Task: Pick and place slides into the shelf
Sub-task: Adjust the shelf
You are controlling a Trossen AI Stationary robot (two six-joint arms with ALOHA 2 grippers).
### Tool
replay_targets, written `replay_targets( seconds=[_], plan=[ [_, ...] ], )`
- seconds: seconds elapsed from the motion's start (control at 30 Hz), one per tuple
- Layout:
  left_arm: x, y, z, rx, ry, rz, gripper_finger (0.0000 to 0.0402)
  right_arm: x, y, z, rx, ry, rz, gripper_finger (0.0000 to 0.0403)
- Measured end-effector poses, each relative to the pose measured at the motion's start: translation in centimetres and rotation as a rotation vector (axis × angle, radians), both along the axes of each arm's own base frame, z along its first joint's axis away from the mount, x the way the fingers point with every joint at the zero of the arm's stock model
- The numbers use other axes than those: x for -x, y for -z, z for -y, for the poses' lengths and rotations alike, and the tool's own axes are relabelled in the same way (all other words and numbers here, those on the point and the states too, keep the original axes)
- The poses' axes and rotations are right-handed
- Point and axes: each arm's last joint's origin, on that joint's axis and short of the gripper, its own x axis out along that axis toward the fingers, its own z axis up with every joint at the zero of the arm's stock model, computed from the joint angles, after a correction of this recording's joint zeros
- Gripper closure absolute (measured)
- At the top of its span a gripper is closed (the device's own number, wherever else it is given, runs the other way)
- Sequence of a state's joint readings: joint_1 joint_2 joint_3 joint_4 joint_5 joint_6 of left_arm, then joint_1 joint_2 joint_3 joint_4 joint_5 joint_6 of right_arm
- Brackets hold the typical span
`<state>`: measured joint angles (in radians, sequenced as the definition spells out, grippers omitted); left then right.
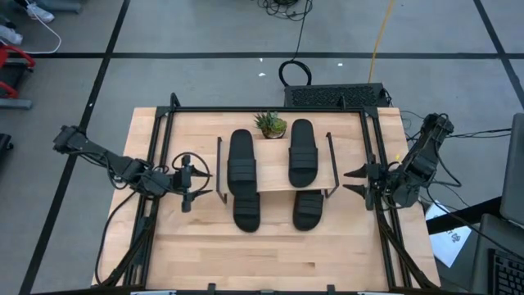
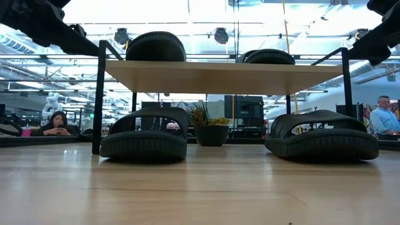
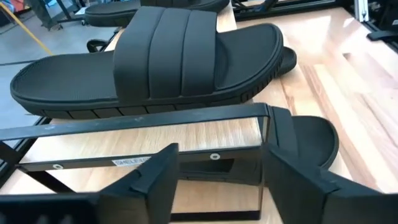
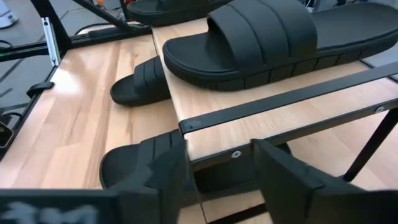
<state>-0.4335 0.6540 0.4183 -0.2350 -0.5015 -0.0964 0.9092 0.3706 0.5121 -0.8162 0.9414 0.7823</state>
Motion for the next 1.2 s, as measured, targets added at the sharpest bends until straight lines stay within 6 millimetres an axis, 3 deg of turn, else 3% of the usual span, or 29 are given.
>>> replay_targets(
  seconds=[0.27,0.5,1.0,1.2],
  plan=[
    [0.1,0.3,-0.1,0.002,-0.011,-0.026,0.0294,0.0,0.0,0.1,-0.013,0.028,0.013,0.0391],
    [0.4,0.7,-0.2,0.039,-0.037,-0.068,0.0393,0.2,0.5,0.6,-0.053,0.126,0.007,0.0401],
    [0.7,1.2,-0.6,0.059,-0.170,-0.087,0.0400,-1.6,2.1,-0.3,-0.045,0.185,-0.081,0.0402],
    [0.6,1.0,-0.6,0.090,-0.207,-0.055,0.0401,-2.3,1.7,-0.6,0.002,0.153,-0.054,0.0403]
  ],
)
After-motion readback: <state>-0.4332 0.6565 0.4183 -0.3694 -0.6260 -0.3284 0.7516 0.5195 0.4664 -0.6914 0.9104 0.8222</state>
